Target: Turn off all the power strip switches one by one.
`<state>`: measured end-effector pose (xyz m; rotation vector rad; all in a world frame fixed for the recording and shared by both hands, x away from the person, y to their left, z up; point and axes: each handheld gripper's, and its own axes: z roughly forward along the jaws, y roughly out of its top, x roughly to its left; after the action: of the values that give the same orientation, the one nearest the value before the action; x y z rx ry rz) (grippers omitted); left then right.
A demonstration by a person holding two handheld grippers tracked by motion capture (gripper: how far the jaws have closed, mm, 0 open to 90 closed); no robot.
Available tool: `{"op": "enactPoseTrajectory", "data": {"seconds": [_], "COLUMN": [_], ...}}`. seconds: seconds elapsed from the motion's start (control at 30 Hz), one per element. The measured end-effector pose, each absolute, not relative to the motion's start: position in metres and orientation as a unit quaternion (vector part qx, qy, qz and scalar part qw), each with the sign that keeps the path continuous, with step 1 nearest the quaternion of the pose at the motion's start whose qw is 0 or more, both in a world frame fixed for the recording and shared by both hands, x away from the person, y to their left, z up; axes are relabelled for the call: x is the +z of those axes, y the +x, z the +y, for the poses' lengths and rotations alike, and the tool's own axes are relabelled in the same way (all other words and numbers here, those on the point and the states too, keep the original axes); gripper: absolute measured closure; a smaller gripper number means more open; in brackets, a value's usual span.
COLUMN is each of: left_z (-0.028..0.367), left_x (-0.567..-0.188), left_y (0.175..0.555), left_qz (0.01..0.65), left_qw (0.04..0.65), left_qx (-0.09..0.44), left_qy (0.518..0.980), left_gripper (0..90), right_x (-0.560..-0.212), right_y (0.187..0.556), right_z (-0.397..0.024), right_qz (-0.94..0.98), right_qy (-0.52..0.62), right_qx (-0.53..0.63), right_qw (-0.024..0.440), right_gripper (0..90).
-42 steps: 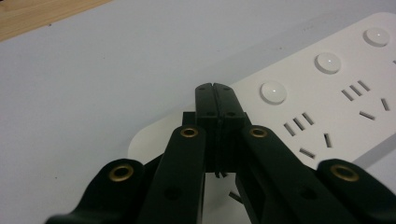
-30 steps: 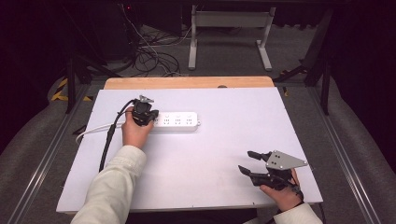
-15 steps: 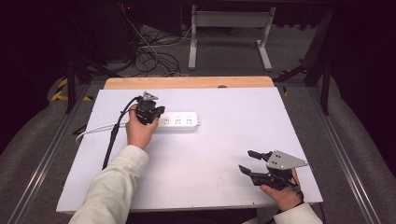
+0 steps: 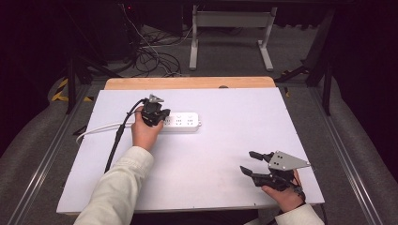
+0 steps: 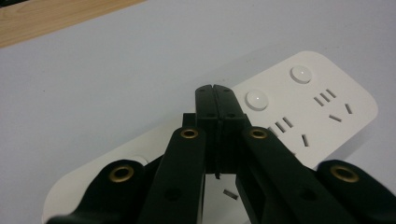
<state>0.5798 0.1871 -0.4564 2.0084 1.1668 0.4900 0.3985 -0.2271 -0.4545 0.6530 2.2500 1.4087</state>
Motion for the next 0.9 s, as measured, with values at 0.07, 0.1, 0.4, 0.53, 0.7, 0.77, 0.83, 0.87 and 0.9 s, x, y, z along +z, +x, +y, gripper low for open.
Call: {"op": "enactPoseTrajectory", "data": {"seconds": [0.07,0.1,0.4,0.53,0.7,0.77,0.83,0.87,0.9], "left_z": [0.1871,0.187,0.1855,0.185,0.1862,0.1874,0.1885,0.1887,0.1885], "left_x": [-0.4584,-0.4594,-0.4623,-0.4639,-0.4644,-0.4646,-0.4648,-0.465,-0.4649], "left_y": [0.5805,0.5806,0.5807,0.5809,0.5811,0.5814,0.5817,0.5817,0.5816], "left_qz": [0.457,0.459,0.449,0.449,0.449,0.453,0.456,0.456,0.457], "left_qw": [0.369,0.367,0.362,0.363,0.362,0.365,0.368,0.37,0.369], "left_qx": [0.193,0.191,0.205,0.201,0.204,0.199,0.195,0.193,0.195], "left_qy": [0.786,0.786,0.791,0.791,0.791,0.789,0.786,0.786,0.786], "left_gripper": [90.0,90.0,89.9,89.9,89.9,89.9,90.0,90.0,89.9], "right_x": [-0.4547,-0.4547,-0.4547,-0.4546,-0.4546,-0.4546,-0.4546,-0.4546,-0.4547], "right_y": [0.3987,0.3987,0.3987,0.3983,0.3981,0.3981,0.3981,0.3981,0.3981], "right_z": [-0.2269,-0.2269,-0.2269,-0.2268,-0.227,-0.2269,-0.2268,-0.2267,-0.2266], "right_qz": [0.806,0.806,0.807,0.807,0.807,0.807,0.808,0.808,0.808], "right_qy": [0.234,0.234,0.233,0.233,0.232,0.232,0.231,0.231,0.23], "right_qx": [0.504,0.504,0.504,0.504,0.503,0.504,0.504,0.503,0.503], "right_qw": [0.202,0.202,0.203,0.202,0.203,0.203,0.202,0.202,0.202], "right_gripper": [39.3,39.4,39.4,39.4,39.3,39.4,39.3,39.3,39.3]}}
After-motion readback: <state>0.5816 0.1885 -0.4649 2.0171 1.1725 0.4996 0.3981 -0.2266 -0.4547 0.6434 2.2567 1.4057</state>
